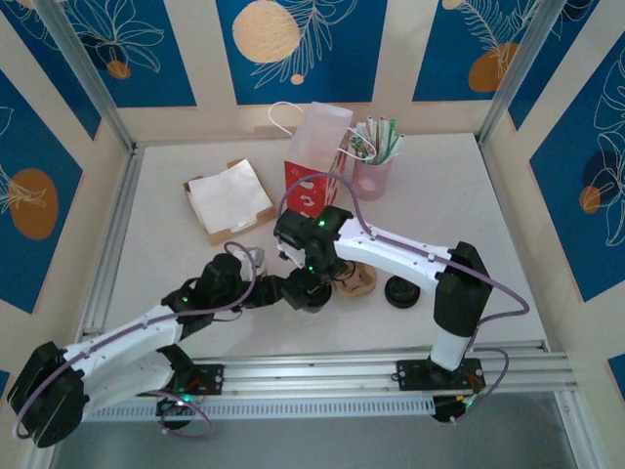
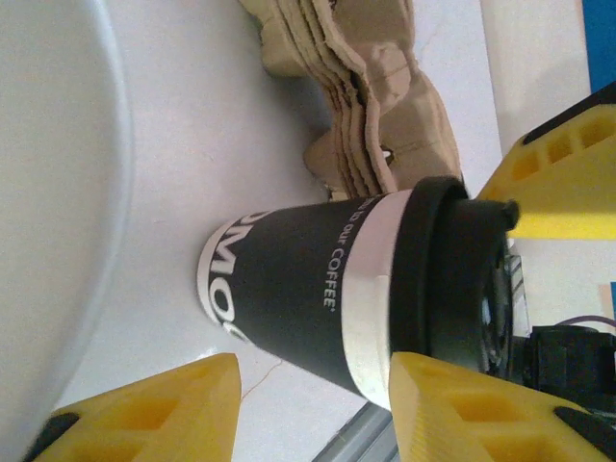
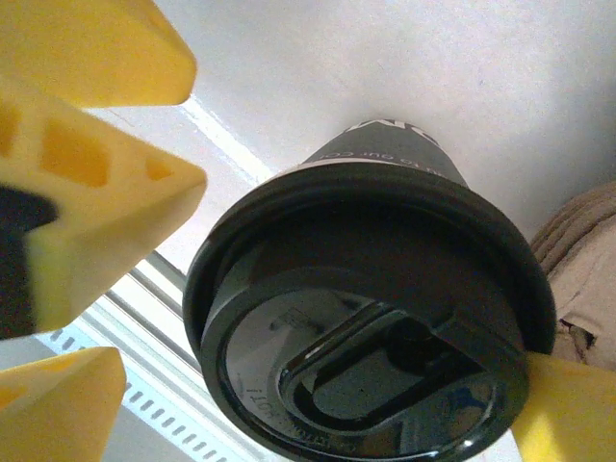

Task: Pack the takeout coffee

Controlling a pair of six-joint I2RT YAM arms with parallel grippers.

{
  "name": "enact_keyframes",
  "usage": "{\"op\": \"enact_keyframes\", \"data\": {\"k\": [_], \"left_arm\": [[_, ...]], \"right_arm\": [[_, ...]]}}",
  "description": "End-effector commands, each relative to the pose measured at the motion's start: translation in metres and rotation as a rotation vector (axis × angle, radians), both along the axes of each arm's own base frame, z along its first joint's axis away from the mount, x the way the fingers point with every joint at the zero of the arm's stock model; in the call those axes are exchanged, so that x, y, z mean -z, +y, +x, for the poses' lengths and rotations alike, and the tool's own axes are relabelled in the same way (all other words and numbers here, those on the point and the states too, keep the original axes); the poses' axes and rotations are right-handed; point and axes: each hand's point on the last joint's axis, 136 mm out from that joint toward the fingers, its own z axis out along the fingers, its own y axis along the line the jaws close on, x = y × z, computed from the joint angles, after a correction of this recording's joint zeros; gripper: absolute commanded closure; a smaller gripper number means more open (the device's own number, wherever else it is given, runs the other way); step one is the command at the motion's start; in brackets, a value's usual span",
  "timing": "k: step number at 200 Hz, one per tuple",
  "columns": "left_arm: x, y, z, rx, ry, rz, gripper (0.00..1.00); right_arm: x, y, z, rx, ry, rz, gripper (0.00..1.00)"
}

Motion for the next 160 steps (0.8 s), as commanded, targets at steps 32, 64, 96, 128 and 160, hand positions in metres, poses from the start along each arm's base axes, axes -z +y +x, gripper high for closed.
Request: {"op": "enact_keyframes", "data": {"k": [32,64,96,128,160], "left_arm": [[-0.010,0.011,0.004,-0.037,-0.032,-0.026,0.48],[-0.011,0.004,0.006,-0.016,-0.020,-0.060,0.40],[-0.003,-0.007,0.007,0.015,0.020,-0.096,0.43],[0.001,-0.013,0.009,0.030,0.036,-0.116,0.43],[0.008,-0.010,0.007,0.024,0.046,-0.086,0.45]], "right_arm": [[0.004,0.003,-0.006,0.012,0.045,-0.005,0.06],[0.002,0.006,-0.008,-0.001,0.043,0.001,0.04],[0.001,0.007,-0.011,-0.016,0.038,0.011,0.04],[0.001,0.010,-0.014,-0.036,0.032,0.011,0.04],[-0.003,0.012,-0.014,-0.039,0.022,0.021,0.03]]}}
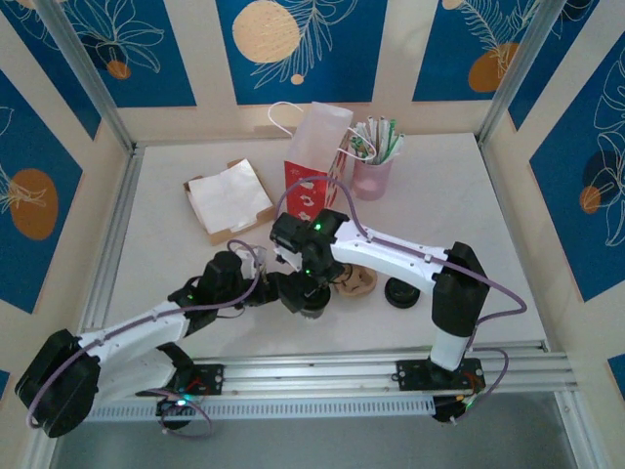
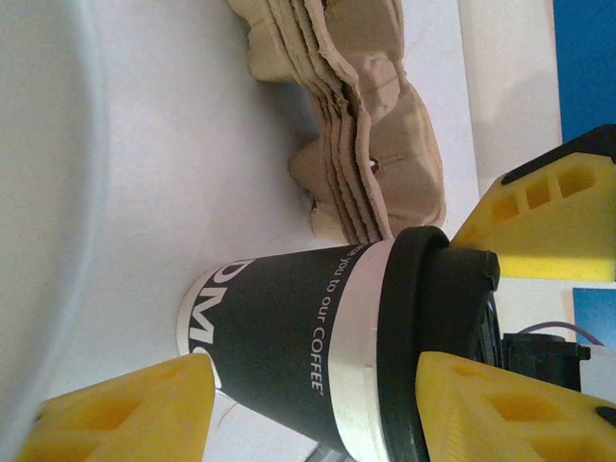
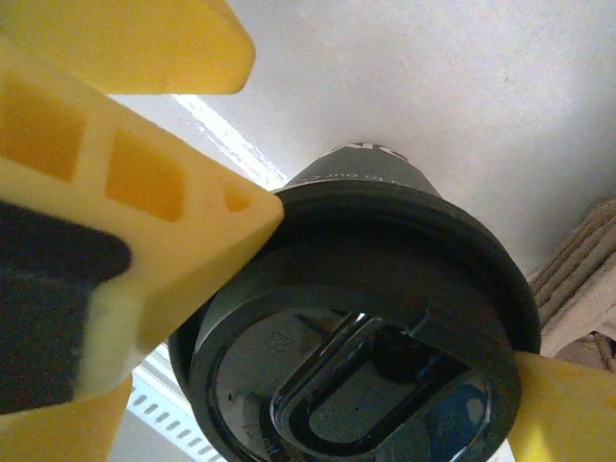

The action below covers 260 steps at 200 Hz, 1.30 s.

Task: Pack the takeout coffee

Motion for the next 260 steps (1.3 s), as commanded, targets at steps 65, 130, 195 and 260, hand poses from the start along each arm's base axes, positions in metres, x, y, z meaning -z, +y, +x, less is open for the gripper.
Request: {"op": "enact_keyframes", "data": {"k": [65,130,195,260], "left_arm": [[0.017,0.014,-0.005,-0.016,0.025,0.073,0.49],[0.024,0.016,-0.006,-0.017,0.038,0.094,0.51],[0.018,0.010,-0.006,-0.006,0.030,0.072,0.51],[0.008,0.003,-0.006,0.006,0.017,0.027,0.52]], "right_arm": [[-0.021,0.010,-0.003,0.000,-0.008,0.074,0.00],[-0.029,0.012,-0.003,0.023,-0.011,0.123,0.01],[-0.038,-0.001,0.006,0.091,-0.072,0.126,0.02],[-0.036,-0.009,0.012,0.124,-0.136,0.112,0.32]]}}
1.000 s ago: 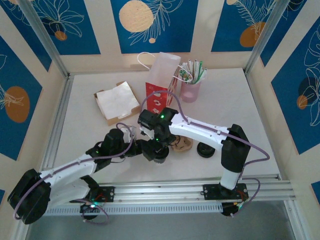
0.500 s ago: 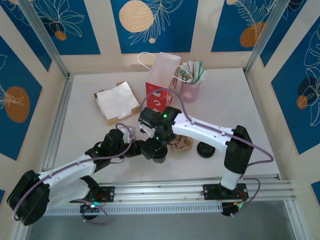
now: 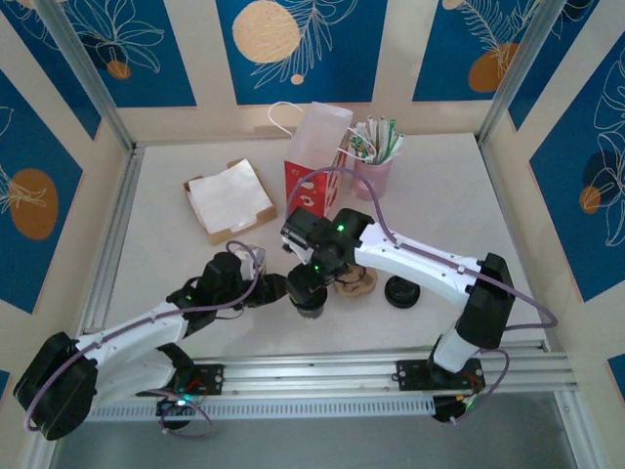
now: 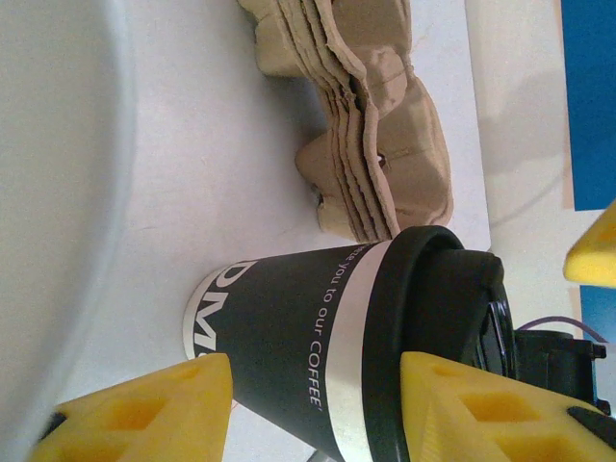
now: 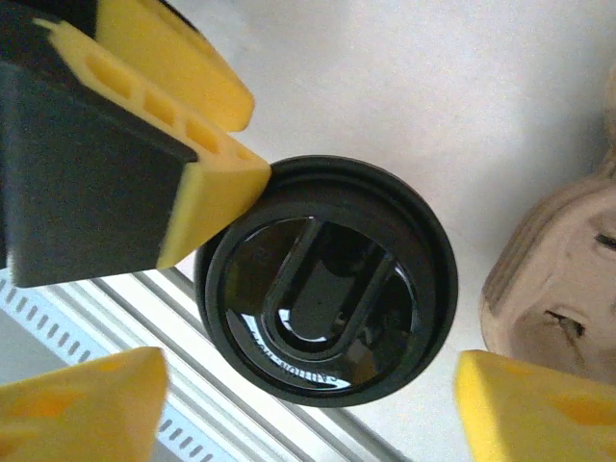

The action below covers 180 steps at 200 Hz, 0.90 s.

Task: Pack the takeout coffee

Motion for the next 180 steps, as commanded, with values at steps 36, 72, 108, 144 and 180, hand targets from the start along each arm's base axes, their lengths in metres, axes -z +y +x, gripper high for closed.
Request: {"op": "enact_keyframes", "data": {"k": [36,72,108,144,180], "left_arm": [[0.006,-0.002,-0.007,0.013,0.018,-0.002,0.52],[0.006,-0.003,-0.008,0.015,0.020,-0.003,0.53],[0.009,-0.004,-0.011,0.018,0.024,-0.003,0.54],[0.012,-0.004,-0.013,0.017,0.028,-0.001,0.54],[0.016,-0.003,-0.014,0.013,0.033,0.003,0.55]], "right_arm": [[0.006,0.003,0.001,0.021,-0.026,-0.006,0.44],[0.011,0.010,-0.002,0.014,-0.023,-0.004,0.50],[0.016,0.013,-0.009,0.010,-0.014,-0.016,0.50],[0.024,0.008,-0.011,0.018,-0.025,-0.066,0.48],[0.033,0.000,-0.012,0.017,-0.056,-0.157,0.48]]}}
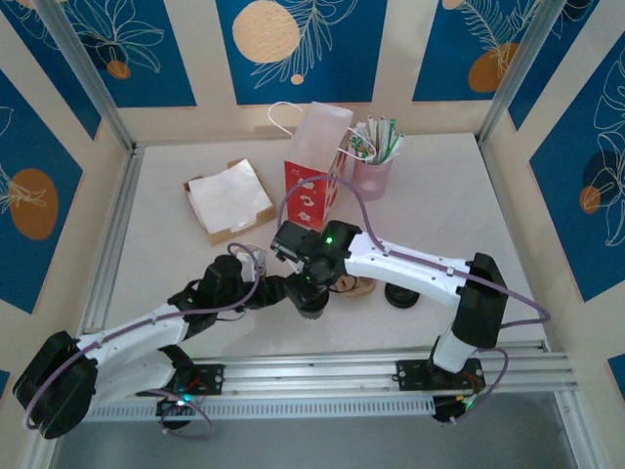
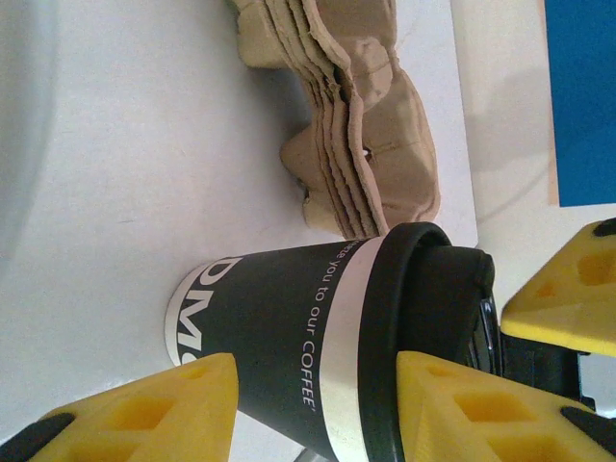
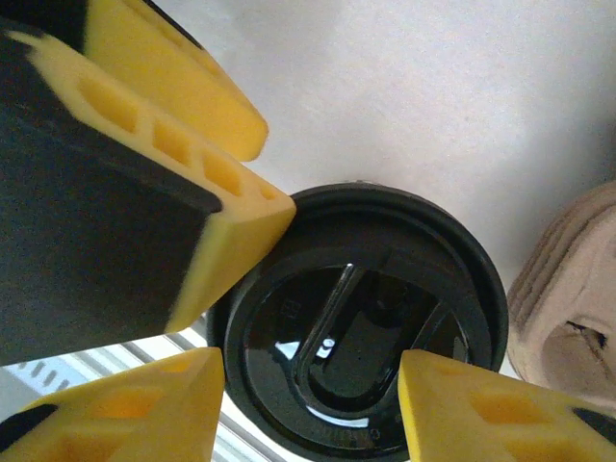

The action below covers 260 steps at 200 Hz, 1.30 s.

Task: Pack the takeout coffee

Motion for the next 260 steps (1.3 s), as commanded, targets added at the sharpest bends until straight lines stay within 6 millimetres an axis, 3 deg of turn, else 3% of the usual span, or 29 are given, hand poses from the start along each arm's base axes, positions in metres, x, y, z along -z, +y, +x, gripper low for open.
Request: {"op": "enact_keyframes", "data": {"k": [1,82,159,180,230,260], "left_arm": [[0.016,0.004,-0.008,-0.002,0.036,0.031,0.55],[0.020,0.006,-0.010,-0.004,0.040,0.039,0.55],[0.024,0.006,-0.012,-0.005,0.043,0.039,0.55],[0.023,0.005,-0.012,-0.004,0.041,0.036,0.55],[0.021,0.005,-0.010,-0.007,0.031,0.040,0.54],[0.019,0.005,-0.010,-0.007,0.028,0.039,0.54]], "right_arm": [[0.014,-0.012,-0.002,0.017,-0.012,-0.103,0.48],[0.031,-0.022,-0.013,0.030,0.012,-0.181,0.49],[0.061,-0.037,-0.032,0.051,0.086,-0.219,0.49],[0.052,-0.034,-0.029,0.053,0.073,-0.203,0.49],[-0.004,-0.018,-0.008,0.082,-0.009,-0.056,0.47],[-0.009,-0.012,0.000,0.088,-0.006,-0.006,0.46]]}}
